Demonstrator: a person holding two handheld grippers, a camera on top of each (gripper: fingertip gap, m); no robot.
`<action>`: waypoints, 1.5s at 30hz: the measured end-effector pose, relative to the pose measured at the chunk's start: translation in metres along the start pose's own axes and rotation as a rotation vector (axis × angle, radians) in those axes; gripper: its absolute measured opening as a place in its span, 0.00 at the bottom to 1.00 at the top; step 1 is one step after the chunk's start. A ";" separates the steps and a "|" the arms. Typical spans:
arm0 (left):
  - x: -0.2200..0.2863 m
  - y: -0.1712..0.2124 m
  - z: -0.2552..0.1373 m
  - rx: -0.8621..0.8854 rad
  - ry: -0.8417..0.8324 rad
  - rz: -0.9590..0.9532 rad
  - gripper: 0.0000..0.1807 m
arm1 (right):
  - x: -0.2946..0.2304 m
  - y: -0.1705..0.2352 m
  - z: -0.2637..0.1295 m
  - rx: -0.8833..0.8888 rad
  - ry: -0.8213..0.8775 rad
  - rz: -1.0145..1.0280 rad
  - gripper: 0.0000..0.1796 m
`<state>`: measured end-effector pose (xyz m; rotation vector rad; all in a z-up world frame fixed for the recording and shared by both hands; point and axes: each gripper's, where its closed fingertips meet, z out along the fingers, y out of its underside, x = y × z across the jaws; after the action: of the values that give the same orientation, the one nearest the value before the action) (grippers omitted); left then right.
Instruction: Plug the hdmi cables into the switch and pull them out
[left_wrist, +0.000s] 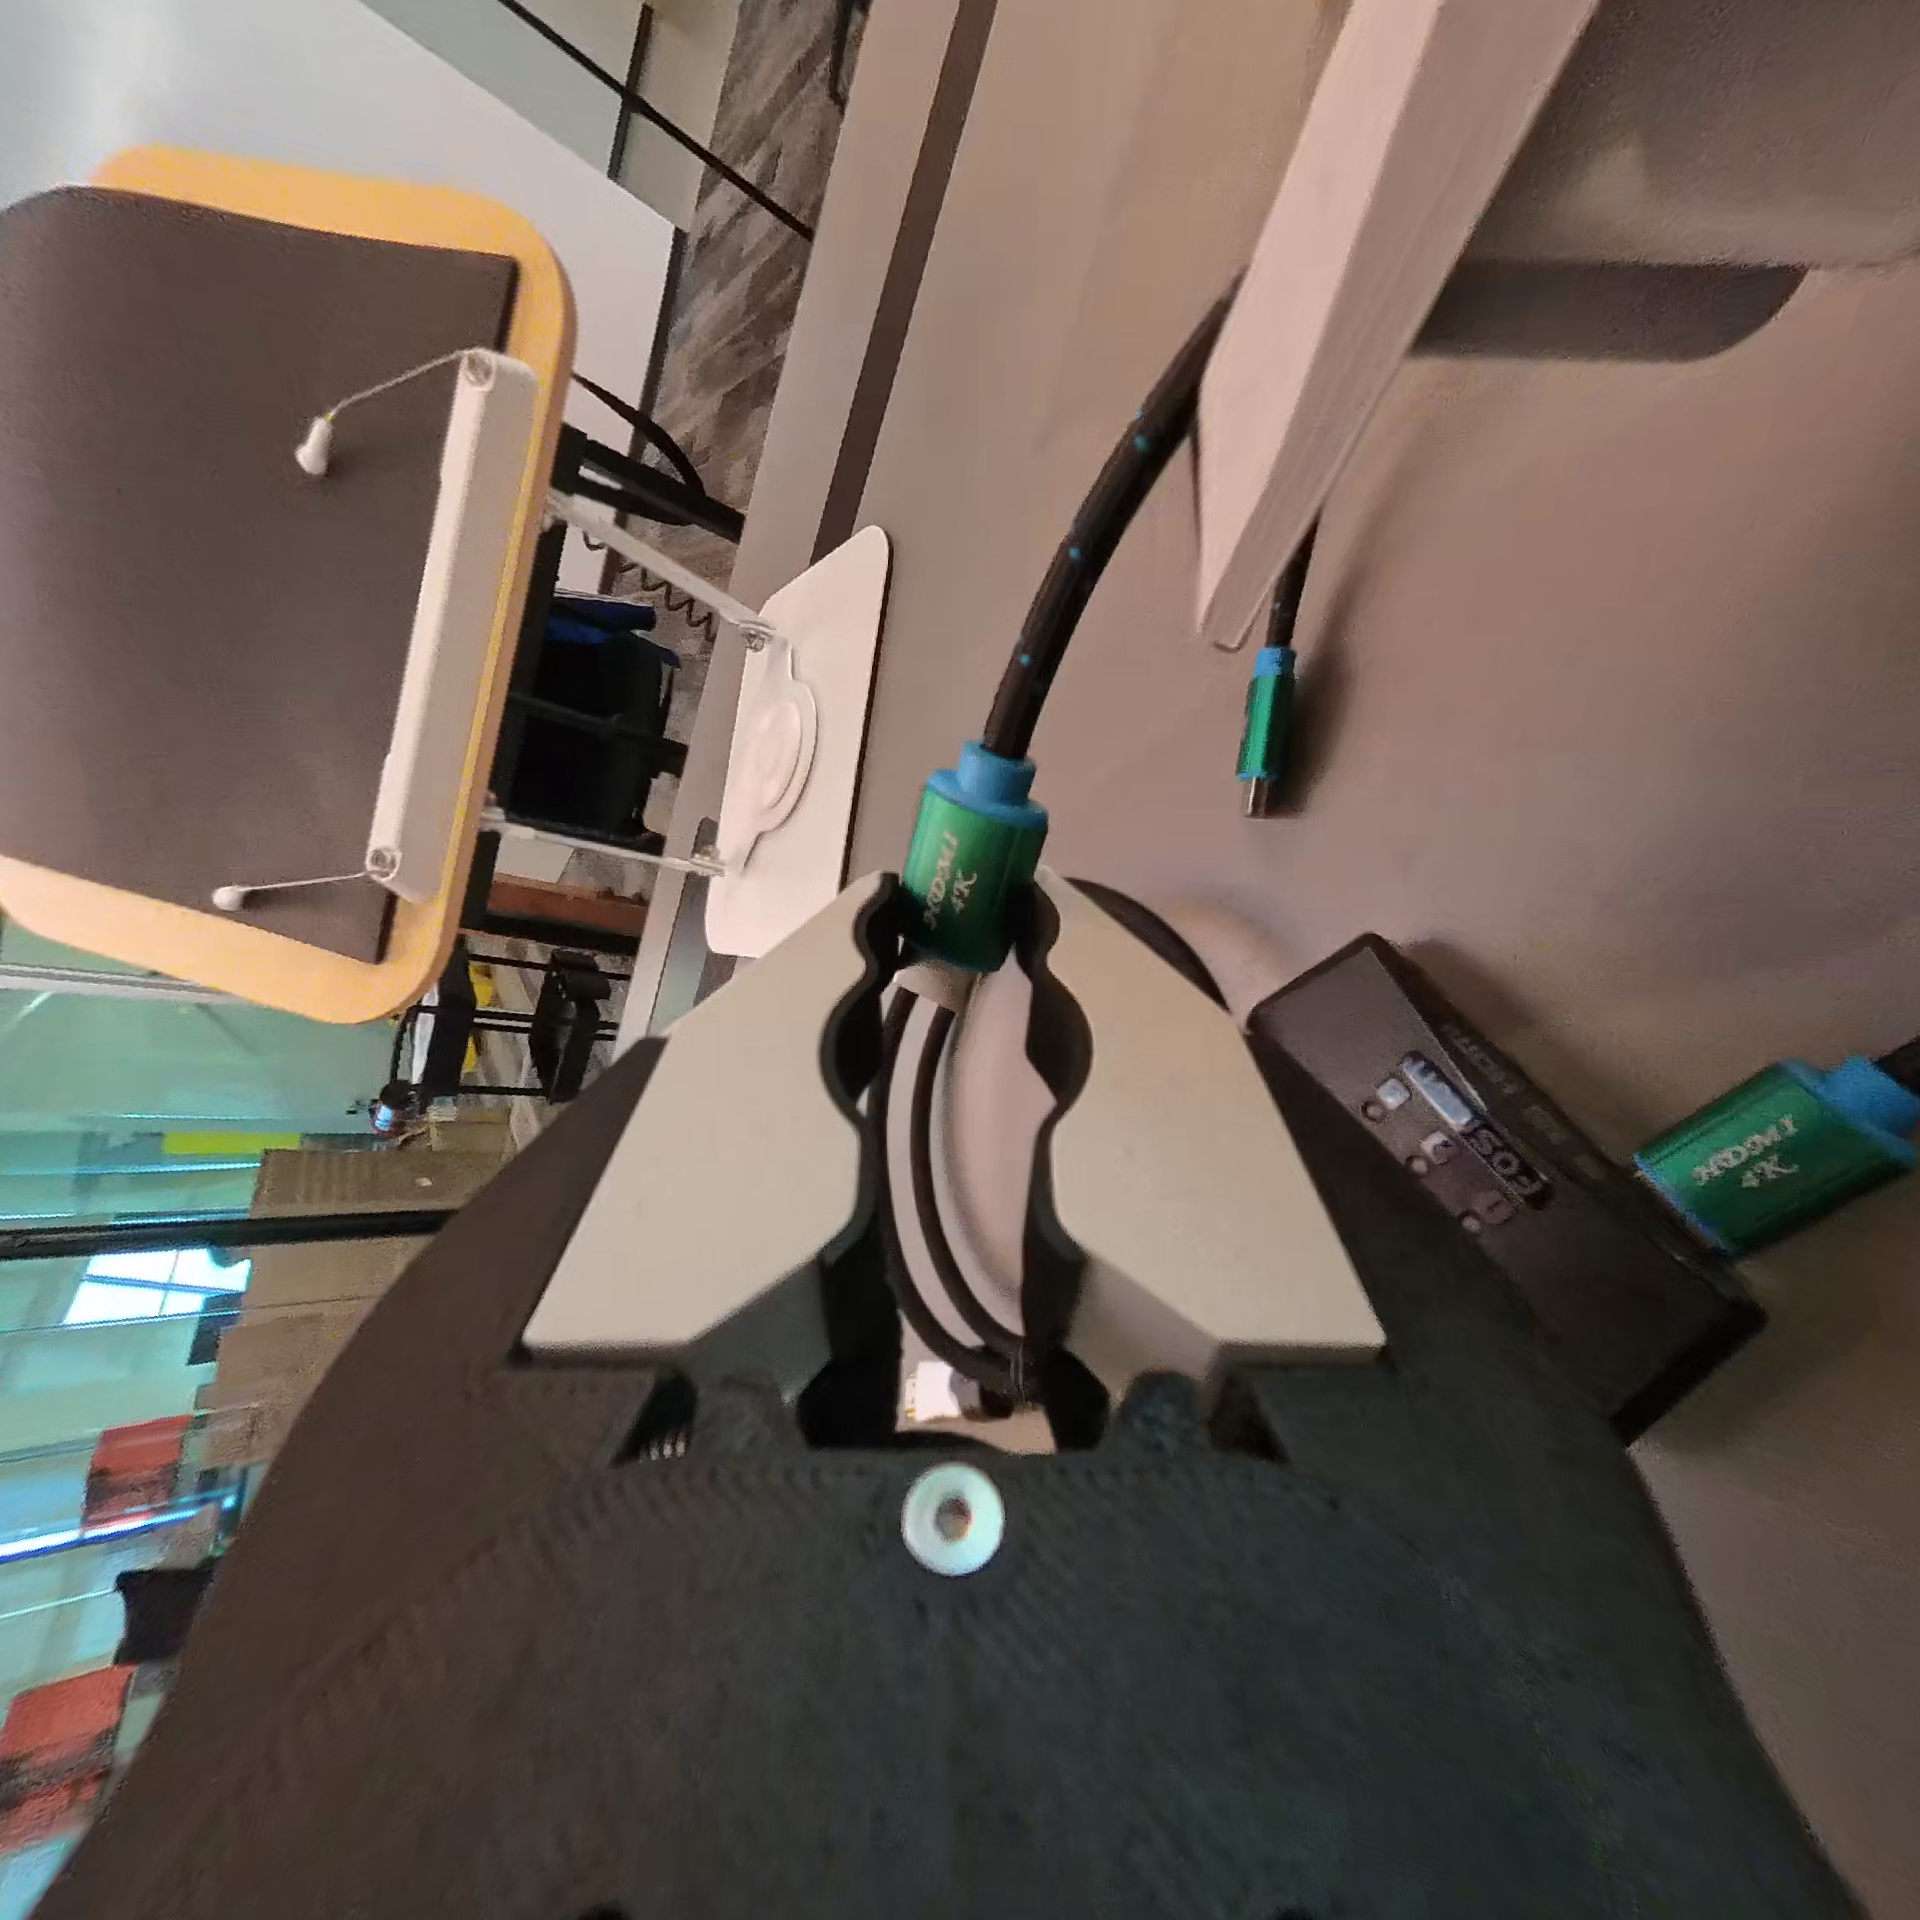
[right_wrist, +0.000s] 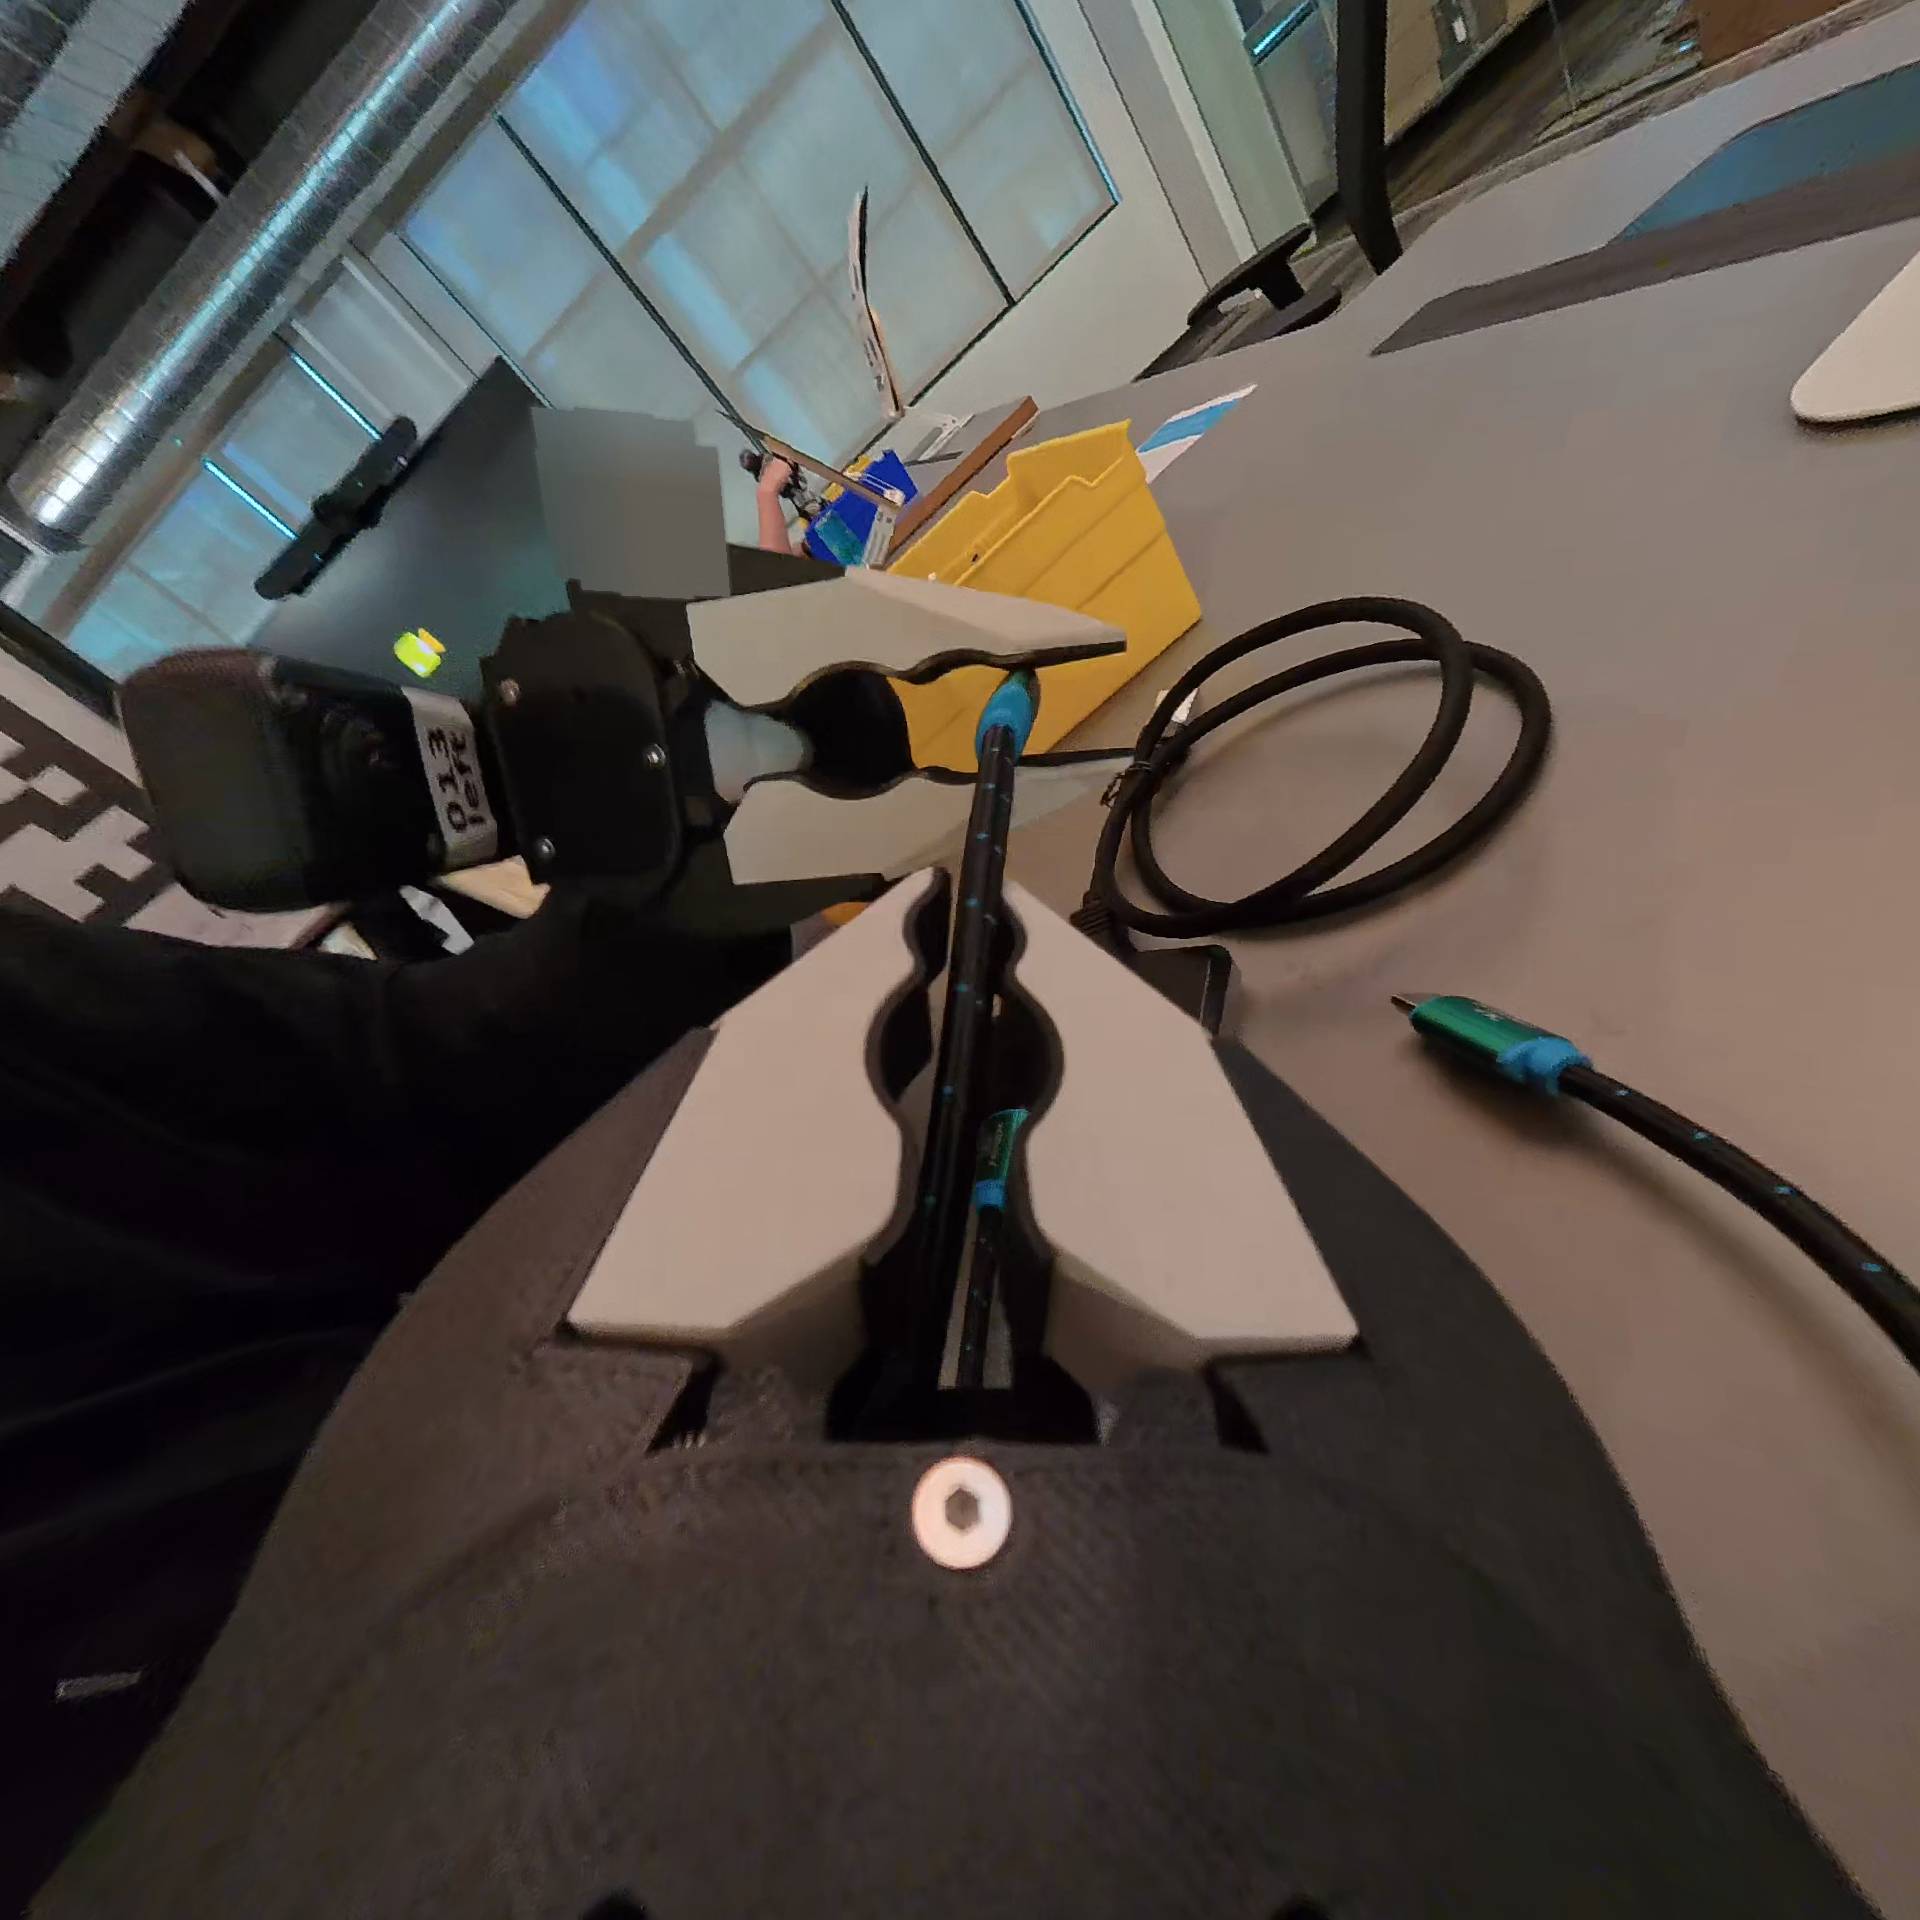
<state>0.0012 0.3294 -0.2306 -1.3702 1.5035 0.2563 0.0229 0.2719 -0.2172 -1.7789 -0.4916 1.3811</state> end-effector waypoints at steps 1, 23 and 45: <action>0.000 0.000 0.001 -0.010 0.001 -0.003 0.11 | 0.000 0.000 0.000 -0.009 0.011 -0.015 0.00; -0.084 0.037 -0.022 -0.153 -0.196 -0.133 0.07 | -0.006 -0.023 -0.008 -0.006 0.143 -0.182 0.27; -0.053 0.049 -0.110 -0.236 0.302 -0.027 0.07 | 0.002 -0.012 -0.004 -0.591 0.578 -0.802 0.00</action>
<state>-0.1077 0.2977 -0.1641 -1.6734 1.7435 0.2215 0.0292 0.2793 -0.2091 -1.9707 -1.1934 0.1465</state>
